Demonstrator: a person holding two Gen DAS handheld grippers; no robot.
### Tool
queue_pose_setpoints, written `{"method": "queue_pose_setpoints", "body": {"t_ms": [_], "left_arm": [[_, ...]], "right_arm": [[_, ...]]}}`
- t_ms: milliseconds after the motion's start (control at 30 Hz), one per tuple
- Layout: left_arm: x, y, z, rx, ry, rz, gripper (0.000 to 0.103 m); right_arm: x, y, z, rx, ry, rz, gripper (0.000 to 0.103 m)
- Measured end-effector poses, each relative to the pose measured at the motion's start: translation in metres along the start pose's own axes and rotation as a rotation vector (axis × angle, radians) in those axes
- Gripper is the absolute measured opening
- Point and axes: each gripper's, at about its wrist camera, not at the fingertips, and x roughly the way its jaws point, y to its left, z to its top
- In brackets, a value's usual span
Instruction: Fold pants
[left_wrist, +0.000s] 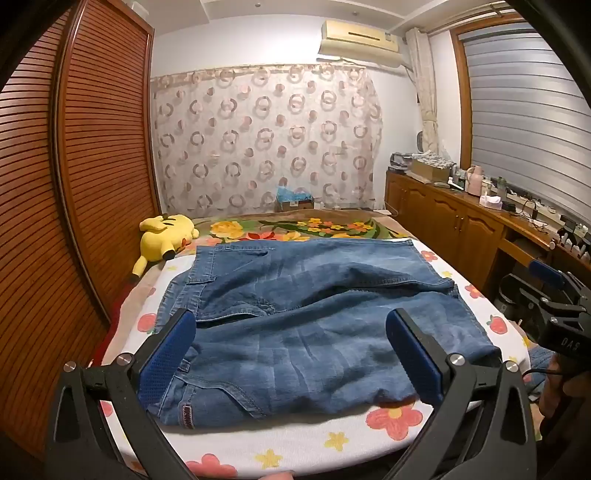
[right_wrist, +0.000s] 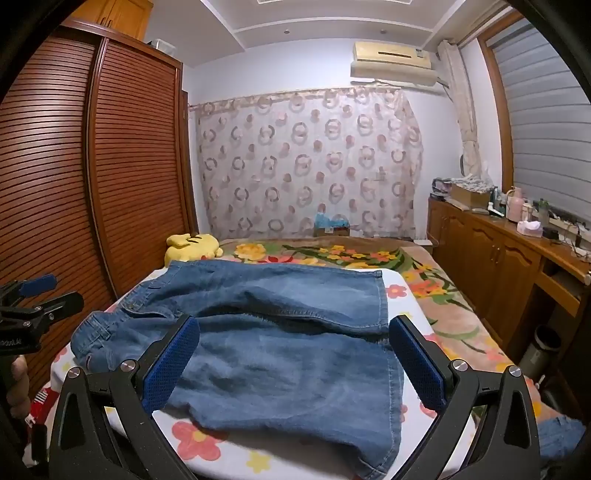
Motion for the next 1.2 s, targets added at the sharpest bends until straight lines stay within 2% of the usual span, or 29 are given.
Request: {"method": "queue_pose_setpoints", "body": {"t_ms": [1200], "left_arm": [[-0.0002, 0.0001, -0.0001, 0.001, 0.000, 0.000, 0.103]], "right_arm": [[-0.0050, -0.0002, 0.0016, -0.001, -0.022, -0.001, 0.102]]}}
